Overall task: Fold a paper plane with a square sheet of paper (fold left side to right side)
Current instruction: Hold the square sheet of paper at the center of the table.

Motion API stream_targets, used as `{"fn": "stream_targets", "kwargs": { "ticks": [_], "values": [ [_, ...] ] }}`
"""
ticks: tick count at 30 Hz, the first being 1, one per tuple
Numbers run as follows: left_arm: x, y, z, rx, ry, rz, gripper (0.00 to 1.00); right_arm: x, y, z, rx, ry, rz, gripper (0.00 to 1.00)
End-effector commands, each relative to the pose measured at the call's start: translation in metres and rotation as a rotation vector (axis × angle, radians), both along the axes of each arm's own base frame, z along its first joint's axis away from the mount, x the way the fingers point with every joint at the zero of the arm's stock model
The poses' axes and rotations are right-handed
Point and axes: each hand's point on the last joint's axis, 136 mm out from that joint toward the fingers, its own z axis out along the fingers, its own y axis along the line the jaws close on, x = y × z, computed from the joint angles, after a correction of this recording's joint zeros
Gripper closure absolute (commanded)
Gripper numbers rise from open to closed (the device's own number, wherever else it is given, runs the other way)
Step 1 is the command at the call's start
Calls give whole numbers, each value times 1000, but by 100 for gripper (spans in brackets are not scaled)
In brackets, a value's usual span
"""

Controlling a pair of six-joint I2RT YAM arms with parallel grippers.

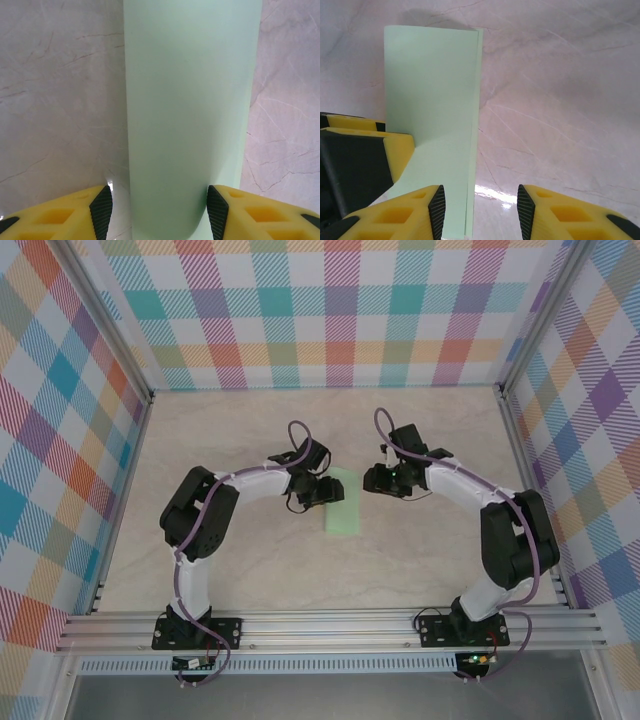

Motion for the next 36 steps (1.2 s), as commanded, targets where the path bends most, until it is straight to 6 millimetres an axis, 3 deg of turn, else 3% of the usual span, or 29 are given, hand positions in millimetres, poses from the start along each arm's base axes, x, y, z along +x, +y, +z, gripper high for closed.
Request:
{"fn": "stream_targets", "kwargs": {
  "ticks": [1, 36],
  "values": [
    [-8, -2, -13, 37, 52, 9, 44, -8, -7, 4, -29, -9, 11, 55],
    [-11, -12, -27, 90, 76, -15, 40, -20, 3, -1, 47, 25, 32, 61]
  ]
}}
